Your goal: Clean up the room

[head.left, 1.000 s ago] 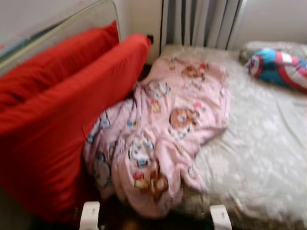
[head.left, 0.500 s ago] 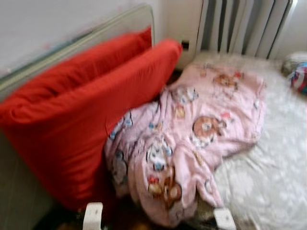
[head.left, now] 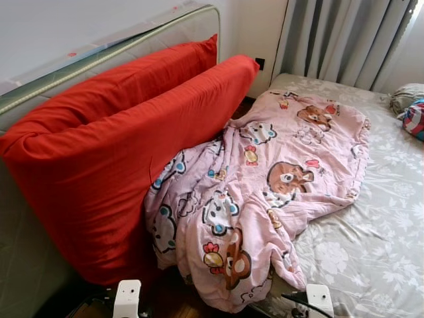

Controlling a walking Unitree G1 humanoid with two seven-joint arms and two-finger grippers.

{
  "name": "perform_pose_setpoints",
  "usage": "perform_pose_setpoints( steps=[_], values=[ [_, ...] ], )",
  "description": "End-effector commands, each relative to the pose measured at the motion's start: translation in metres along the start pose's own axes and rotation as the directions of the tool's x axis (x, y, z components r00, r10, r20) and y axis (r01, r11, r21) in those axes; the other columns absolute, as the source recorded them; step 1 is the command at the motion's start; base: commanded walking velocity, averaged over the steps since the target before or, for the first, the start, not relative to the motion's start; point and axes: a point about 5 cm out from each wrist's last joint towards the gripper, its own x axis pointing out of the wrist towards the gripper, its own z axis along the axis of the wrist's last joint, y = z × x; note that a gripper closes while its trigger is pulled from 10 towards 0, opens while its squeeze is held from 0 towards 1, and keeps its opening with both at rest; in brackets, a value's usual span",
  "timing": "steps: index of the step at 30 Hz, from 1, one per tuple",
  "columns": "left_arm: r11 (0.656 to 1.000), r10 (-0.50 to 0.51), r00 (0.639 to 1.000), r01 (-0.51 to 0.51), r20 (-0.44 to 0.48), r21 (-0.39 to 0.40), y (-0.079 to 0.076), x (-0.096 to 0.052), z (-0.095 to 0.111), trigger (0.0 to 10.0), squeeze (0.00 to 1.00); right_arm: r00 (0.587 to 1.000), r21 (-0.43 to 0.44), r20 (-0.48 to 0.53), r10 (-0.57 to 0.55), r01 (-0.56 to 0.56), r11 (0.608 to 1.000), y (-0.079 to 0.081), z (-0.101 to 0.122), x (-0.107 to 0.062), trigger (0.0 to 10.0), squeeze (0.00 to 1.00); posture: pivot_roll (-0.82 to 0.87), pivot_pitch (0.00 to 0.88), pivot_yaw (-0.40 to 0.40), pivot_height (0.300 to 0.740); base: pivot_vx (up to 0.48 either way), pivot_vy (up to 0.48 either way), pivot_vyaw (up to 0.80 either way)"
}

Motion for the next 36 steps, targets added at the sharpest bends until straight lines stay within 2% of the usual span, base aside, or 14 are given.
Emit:
perform_pose_setpoints(
  steps=[1, 3, 7, 16, 22, 36],
  values=[
    [1.000, -0.003, 1.000, 0.003, -0.005, -0.005, 0.001, 0.000, -0.002, 10.0, 0.00, 0.999, 0.026, 0.048, -0.007, 0.006, 1.000, -0.001, 0.010, 0.001, 10.0, 0.00, -0.10, 0.013, -0.010, 0.740, 0.000, 0.000, 0.00],
    [1.000, -0.003, 1.000, 0.003, -0.003, -0.006, 0.000, 0.000, -0.001, 10.0, 0.00, 0.996, 0.042, 0.086, 0.001, -0.005, 0.999, 0.001, 0.018, 0.002, 10.0, 0.00, -0.10, 0.017, -0.012, 0.740, 0.000, 0.000, 0.00],
    [1.000, -0.004, 1.000, 0.004, -0.001, -0.006, 0.000, 0.000, -0.001, 10.0, 0.00, 0.996, 0.033, 0.090, -0.004, 0.001, 0.999, 0.001, 0.020, 0.003, 10.0, 0.00, -0.10, 0.019, -0.014, 0.740, 0.000, 0.000, 0.00],
    [1.000, -0.004, 1.000, 0.004, 0.005, -0.013, -0.001, 0.000, 0.000, 10.0, 0.00, 0.997, 0.012, 0.065, 0.028, -0.029, 1.000, 0.005, 0.017, 0.003, 10.0, 0.00, -0.10, 0.023, -0.013, 0.740, 0.000, 0.000, 0.00],
    [1.000, -0.005, 1.000, 0.005, 0.010, -0.011, -0.001, 0.000, 0.002, 10.0, 0.00, 0.998, 0.017, 0.055, 0.028, -0.029, 0.999, 0.000, 0.010, 0.001, 10.0, 0.00, -0.10, 0.024, -0.011, 0.740, 0.000, 0.000, 0.00],
    [1.000, -0.006, 1.000, 0.006, 0.014, -0.013, -0.001, 0.000, 0.002, 10.0, 0.00, 0.997, 0.008, 0.062, 0.038, -0.038, 0.999, 0.001, 0.017, 0.002, 10.0, 0.00, -0.10, 0.024, -0.013, 0.740, 0.000, 0.000, 0.00]
  ],
)
